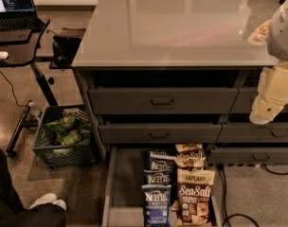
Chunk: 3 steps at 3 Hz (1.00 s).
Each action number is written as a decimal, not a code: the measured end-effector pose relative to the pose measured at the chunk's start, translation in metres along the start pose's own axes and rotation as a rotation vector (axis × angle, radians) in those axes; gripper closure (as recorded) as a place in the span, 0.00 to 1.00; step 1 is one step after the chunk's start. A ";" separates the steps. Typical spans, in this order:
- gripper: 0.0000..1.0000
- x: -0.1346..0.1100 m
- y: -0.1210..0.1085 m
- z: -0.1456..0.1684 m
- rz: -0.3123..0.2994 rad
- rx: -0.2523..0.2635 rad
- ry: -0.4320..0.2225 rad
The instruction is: Pick brown chip bag from bottom drawer and place on counter
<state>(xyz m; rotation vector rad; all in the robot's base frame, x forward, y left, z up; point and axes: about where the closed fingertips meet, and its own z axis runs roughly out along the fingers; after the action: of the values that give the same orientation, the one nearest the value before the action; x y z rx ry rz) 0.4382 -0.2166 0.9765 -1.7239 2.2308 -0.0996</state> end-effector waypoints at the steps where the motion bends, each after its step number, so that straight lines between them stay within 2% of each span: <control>1: 0.00 0.000 0.000 0.000 0.000 0.000 0.000; 2: 0.00 0.005 0.002 0.022 0.028 -0.001 -0.017; 3: 0.00 0.017 0.010 0.075 0.055 0.010 -0.002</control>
Offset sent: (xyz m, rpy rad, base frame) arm 0.0090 -0.0049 -0.0671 0.0678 0.0195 -0.0578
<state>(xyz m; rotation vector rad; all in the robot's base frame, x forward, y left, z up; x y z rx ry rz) 0.4475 -0.2194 0.8994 -1.6553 2.2709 -0.0962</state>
